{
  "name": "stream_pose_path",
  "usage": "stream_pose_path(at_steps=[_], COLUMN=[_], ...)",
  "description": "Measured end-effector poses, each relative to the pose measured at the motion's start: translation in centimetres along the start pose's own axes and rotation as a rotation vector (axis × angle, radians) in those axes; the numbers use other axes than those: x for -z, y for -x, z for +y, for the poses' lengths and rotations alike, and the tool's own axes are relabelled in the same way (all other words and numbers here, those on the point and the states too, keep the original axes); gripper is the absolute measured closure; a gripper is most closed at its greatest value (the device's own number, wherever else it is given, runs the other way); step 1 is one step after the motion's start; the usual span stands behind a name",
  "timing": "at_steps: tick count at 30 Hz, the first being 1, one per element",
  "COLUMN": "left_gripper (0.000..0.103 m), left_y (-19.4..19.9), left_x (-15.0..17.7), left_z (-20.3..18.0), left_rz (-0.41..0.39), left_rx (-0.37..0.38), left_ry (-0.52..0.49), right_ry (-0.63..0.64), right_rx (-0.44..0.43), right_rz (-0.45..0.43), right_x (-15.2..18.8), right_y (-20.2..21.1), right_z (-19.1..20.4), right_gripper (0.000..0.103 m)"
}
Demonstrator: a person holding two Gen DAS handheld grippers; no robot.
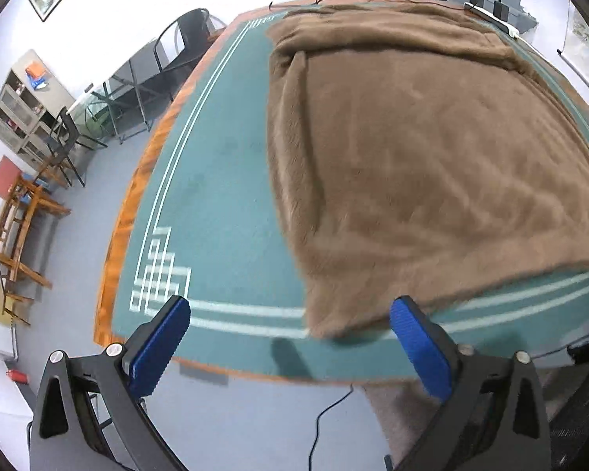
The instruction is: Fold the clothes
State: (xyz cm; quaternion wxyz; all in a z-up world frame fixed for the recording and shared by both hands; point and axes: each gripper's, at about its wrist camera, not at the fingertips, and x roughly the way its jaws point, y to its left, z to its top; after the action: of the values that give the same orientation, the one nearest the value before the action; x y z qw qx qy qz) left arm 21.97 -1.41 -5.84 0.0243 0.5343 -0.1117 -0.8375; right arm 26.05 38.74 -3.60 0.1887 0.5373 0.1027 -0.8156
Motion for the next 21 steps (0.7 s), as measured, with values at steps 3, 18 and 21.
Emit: stream_pose_path(at_steps=[3,18,21], left_gripper=[0.018,0.020,0.020], left_y=[-0.5,0.9,1.3], left_x=[1.1,1.5,0.8], left_z=[0.4,0.5,1.0], left_rz=[0.023,0.000,-0.030], left_rx=[0.026,0.050,0.095], left_ry=[-0.022,0.131,0.195], right_ry=[0.000,-0.011,-0.014], right_rx=[0.001,0.011,0.013], right_rz=[0.002,-0.010,-0.026], right_x=[-0.2,-1.3,-1.4], right_y=[-0.1,-0.4,-0.5], right_z=[-0.2,-1.7,-2.1], right_gripper=[0.000,0.000,0.000])
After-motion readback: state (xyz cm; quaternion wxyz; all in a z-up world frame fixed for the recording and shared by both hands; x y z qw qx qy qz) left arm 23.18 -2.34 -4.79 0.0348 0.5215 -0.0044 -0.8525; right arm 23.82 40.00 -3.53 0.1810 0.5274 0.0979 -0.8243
